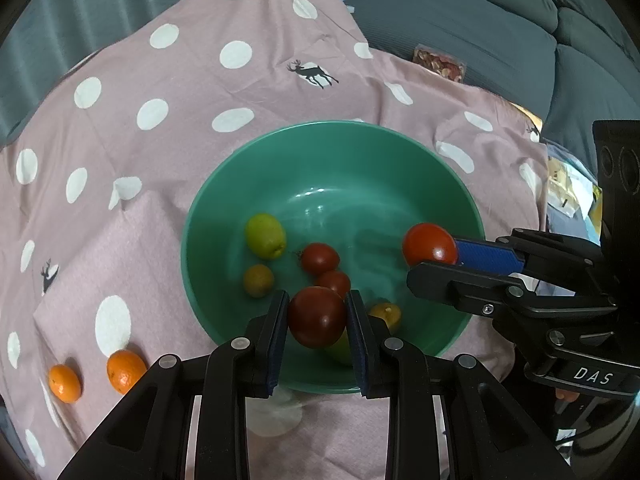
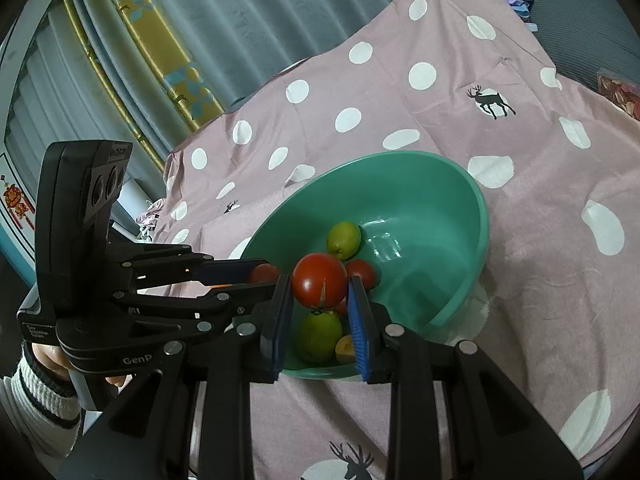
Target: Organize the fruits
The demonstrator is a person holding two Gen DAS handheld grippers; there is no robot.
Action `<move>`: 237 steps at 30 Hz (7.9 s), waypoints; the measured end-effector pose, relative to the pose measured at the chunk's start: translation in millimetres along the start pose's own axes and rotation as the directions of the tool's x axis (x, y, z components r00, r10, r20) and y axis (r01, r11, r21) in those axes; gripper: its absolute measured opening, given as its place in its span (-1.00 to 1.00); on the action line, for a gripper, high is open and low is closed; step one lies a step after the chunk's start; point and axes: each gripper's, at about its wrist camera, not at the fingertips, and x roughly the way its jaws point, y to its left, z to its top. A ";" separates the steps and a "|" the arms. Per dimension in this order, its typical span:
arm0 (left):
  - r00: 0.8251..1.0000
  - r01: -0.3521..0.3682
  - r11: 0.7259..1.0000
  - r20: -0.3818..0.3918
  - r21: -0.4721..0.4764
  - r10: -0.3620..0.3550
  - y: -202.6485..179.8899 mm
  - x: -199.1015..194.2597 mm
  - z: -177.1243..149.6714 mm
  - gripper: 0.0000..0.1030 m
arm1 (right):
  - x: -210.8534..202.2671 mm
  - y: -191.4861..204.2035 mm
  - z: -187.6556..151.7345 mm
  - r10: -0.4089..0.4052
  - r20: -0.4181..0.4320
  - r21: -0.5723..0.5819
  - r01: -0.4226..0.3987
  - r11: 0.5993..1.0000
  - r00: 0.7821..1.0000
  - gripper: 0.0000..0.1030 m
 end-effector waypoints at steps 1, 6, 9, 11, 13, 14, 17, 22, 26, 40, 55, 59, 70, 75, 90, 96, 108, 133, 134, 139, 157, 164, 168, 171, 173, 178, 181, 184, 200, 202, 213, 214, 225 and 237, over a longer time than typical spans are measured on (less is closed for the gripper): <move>1.000 0.001 1.000 0.000 0.001 -0.001 0.1 0.3 -0.2 -0.45 | 0.0 0.0 0.0 0.000 0.000 0.000 0.000 1.000 1.000 -0.44; 1.000 -0.001 1.000 -0.001 0.002 0.001 -0.6 1.1 -0.9 -0.45 | 0.3 0.1 -0.2 -0.001 -0.002 0.000 0.001 1.000 1.000 -0.44; 1.000 -0.003 1.000 -0.004 0.004 0.003 -0.6 1.5 -1.3 -0.45 | 0.0 -0.5 -0.4 -0.003 -0.002 0.000 0.003 1.000 1.000 -0.44; 1.000 -0.003 1.000 -0.006 0.005 0.003 -0.5 2.0 -1.5 -0.45 | -0.1 -0.8 -0.3 -0.002 -0.002 0.000 0.002 1.000 1.000 -0.44; 1.000 -0.003 1.000 -0.005 0.006 0.003 -0.4 1.9 -1.5 -0.45 | 0.0 -0.5 -0.4 -0.003 -0.002 -0.001 0.003 1.000 1.000 -0.44; 1.000 -0.003 1.000 -0.005 0.006 0.003 -0.4 1.9 -1.2 -0.45 | -0.1 -0.8 -0.6 -0.004 -0.003 -0.001 0.004 1.000 1.000 -0.44; 1.000 -0.005 1.000 -0.007 0.008 0.005 -0.2 2.1 -1.7 -0.45 | -0.1 -0.9 -1.0 -0.005 -0.005 -0.002 0.005 1.000 1.000 -0.44; 1.000 -0.008 1.000 -0.011 0.009 0.008 -0.1 2.8 -1.7 -0.45 | -0.2 -1.4 -1.4 -0.008 -0.009 -0.003 0.008 1.000 1.000 -0.44; 1.000 -0.009 1.000 -0.013 0.009 0.009 0.0 3.7 -2.0 -0.45 | 1.1 -1.3 -1.7 -0.012 -0.015 -0.005 0.012 1.000 1.000 -0.44; 1.000 -0.010 1.000 -0.012 0.008 0.010 0.2 4.3 -1.3 -0.45 | 1.6 1.2 -0.9 -0.016 -0.019 -0.007 0.016 1.000 1.000 -0.43; 0.999 -0.032 0.999 0.018 -0.029 0.032 5.9 -12.5 -6.5 -0.44 | -5.5 8.0 -1.7 -0.034 -0.015 0.011 0.034 0.999 0.999 -0.19; 0.997 -0.061 0.996 0.033 -0.064 0.063 12.3 -19.4 -11.5 0.01 | -8.4 12.7 -1.8 -0.043 -0.012 0.004 0.043 0.999 0.999 0.03; 0.992 -0.104 0.977 0.049 -0.186 0.115 37.3 -36.7 -41.4 0.47 | -11.6 31.7 -3.7 -0.056 -0.030 -0.031 0.055 0.998 0.998 0.28; 0.989 -0.123 0.966 0.049 -0.227 0.138 47.6 -44.6 -52.8 0.54 | -10.6 44.4 -3.9 -0.055 -0.038 -0.054 0.053 0.997 0.998 0.30; 0.978 -0.157 0.928 0.077 -0.337 0.194 76.2 -67.1 -89.7 0.85 | -1.3 78.5 -6.0 -0.033 -0.082 -0.126 0.022 0.992 0.996 0.49; 0.976 -0.166 0.908 0.070 -0.384 0.208 91.0 -71.5 -105.2 0.85 | 7.1 94.9 -7.0 -0.030 -0.103 -0.159 0.013 0.987 0.994 0.50; 0.958 -0.215 0.850 0.066 -0.481 0.280 122.2 -87.6 -154.0 0.85 | 35.5 127.2 -17.8 -0.006 -0.188 -0.220 -0.036 0.975 0.982 0.51; 0.956 -0.158 0.804 0.114 -0.573 0.269 169.3 -92.1 -213.1 0.85 | 109.2 168.9 -37.0 -0.017 -0.357 -0.291 -0.094 0.952 0.934 0.51; 0.956 -0.160 0.803 0.114 -0.574 0.272 171.7 -92.4 -213.5 0.85 | 111.3 169.3 -36.7 -0.020 -0.360 -0.291 -0.092 0.952 0.933 0.51; 0.956 -0.150 0.804 0.123 -0.575 0.266 180.8 -92.0 -215.2 0.85 | 122.2 172.9 -35.8 -0.035 -0.372 -0.299 -0.084 0.951 0.928 0.51; 0.958 0.023 0.838 0.253 -0.546 0.138 221.6 -96.2 -197.2 0.85 | 167.3 164.6 -22.7 -0.089 -0.380 -0.292 -0.028 0.956 0.921 0.50; 0.960 0.033 0.858 0.254 -0.513 0.116 232.8 -88.7 -174.1 0.85 | 187.5 159.6 -13.7 -0.111 -0.384 -0.308 -0.014 0.951 0.917 0.50; 0.969 0.022 0.869 0.226 -0.494 0.104 236.7 -78.4 -165.2 0.85 | 199.7 158.3 -8.3 -0.122 -0.381 -0.323 -0.008 0.947 0.917 0.50; 0.974 0.005 0.879 0.200 -0.476 0.103 239.9 -69.5 -157.2 0.85 | 207.5 157.3 -4.8 -0.122 -0.376 -0.323 -0.007 0.946 0.919 0.47; 0.977 -0.001 0.885 0.189 -0.466 0.101 243.5 -64.4 -151.2 0.85 | 212.7 157.7 -3.6 -0.125 -0.376 -0.331 -0.007 0.944 0.918 0.44; 0.980 -0.006 0.890 0.177 -0.456 0.097 254.8 -56.1 -141.4 0.83 | 221.3 158.0 -1.3 -0.128 -0.376 -0.340 -0.008 0.941 0.918 0.38; 0.981 0.022 0.891 0.184 -0.453 0.070 261.4 -52.6 -136.8 0.62 | 223.3 157.3 -0.6 -0.120 -0.375 -0.335 -0.014 0.942 0.919 0.37; 0.980 0.021 0.892 0.184 -0.451 0.069 265.7 -48.9 -133.6 0.62 | 225.3 156.9 -0.3 -0.115 -0.375 -0.336 -0.019 0.942 0.920 0.36; 0.991 -0.114 0.911 0.025 -0.396 0.135 270.3 -8.9 -126.2 0.31 | 238.1 153.9 -0.3 -0.119 -0.394 -0.332 -0.021 0.943 0.911 0.31; 0.988 -0.127 0.904 0.030 -0.408 0.152 270.3 -11.9 -126.3 0.29 | 238.7 154.5 -0.5 -0.114 -0.393 -0.330 -0.024 0.944 0.912 0.31; 0.986 0.097 0.928 0.159 -0.359 -0.041 231.4 -33.3 -105.4 0.29 | 232.5 149.7 -5.9 -0.095 -0.405 -0.323 -0.045 0.945 0.909 0.30; 0.987 0.117 0.927 0.143 -0.356 -0.070 227.4 -26.1 -102.7 0.29 | 232.4 149.9 -6.0 -0.091 -0.404 -0.322 -0.049 0.945 0.910 0.29; 0.963 0.264 0.876 0.054 -0.403 -0.266 213.9 16.7 -97.2 0.16 | 231.9 149.7 -8.7 -0.063 -0.404 -0.326 -0.079 0.942 0.913 0.05; 0.961 0.262 0.869 0.035 -0.420 -0.273 209.2 19.7 -96.8 -0.13 | 230.8 152.1 -11.0 -0.053 -0.408 -0.339 -0.097 0.936 0.911 -0.14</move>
